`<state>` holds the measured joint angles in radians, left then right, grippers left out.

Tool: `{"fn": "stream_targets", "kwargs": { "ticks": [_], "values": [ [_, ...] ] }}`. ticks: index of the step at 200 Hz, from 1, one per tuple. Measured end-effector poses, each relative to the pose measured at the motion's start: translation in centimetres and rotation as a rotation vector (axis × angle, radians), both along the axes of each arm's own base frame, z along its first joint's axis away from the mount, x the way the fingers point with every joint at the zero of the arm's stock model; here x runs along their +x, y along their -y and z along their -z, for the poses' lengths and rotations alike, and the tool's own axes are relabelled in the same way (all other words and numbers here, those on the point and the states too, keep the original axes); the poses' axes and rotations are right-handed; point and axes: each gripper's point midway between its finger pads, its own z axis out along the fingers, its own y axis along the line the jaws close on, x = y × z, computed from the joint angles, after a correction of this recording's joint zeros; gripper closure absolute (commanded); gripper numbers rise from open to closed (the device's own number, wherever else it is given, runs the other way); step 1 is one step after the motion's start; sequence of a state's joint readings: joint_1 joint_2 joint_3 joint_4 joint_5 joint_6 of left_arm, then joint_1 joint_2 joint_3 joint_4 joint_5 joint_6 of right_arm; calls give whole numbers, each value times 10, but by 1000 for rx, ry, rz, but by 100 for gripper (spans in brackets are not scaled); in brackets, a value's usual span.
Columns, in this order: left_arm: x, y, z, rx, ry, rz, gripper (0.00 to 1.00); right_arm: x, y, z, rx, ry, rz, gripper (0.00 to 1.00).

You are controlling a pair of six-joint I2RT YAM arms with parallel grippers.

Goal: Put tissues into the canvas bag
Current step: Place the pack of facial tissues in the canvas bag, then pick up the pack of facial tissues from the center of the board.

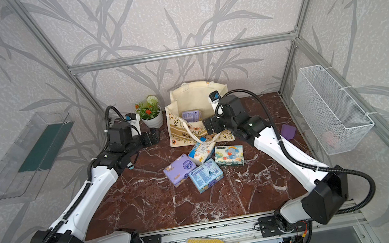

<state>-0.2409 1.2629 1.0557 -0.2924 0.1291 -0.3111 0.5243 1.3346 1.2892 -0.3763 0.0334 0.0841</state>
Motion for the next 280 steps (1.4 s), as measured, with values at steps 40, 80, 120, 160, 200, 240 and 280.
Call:
{"fn": "stream_targets", "kwargs": {
  "ticks": [40,80,120,160,200,240,280],
  "values": [
    [-16,1,40,11,-101,2,3,-29,30,40,-14,-12,70,1],
    [-35,20,64,22,-160,50,3,-50,61,107,-23,-125,175,0],
    [-60,31,72,15,-164,77,3,-76,72,175,22,-295,230,2],
    [-81,59,68,15,-147,161,3,-101,67,199,111,-381,242,3],
    [-104,95,80,39,-183,298,5,-122,48,216,206,-436,213,5],
    [-127,131,106,93,-259,431,7,-143,14,236,223,-511,153,5],
    [-137,162,105,119,-274,517,15,-142,-4,240,290,-538,152,7]
  ]
}}
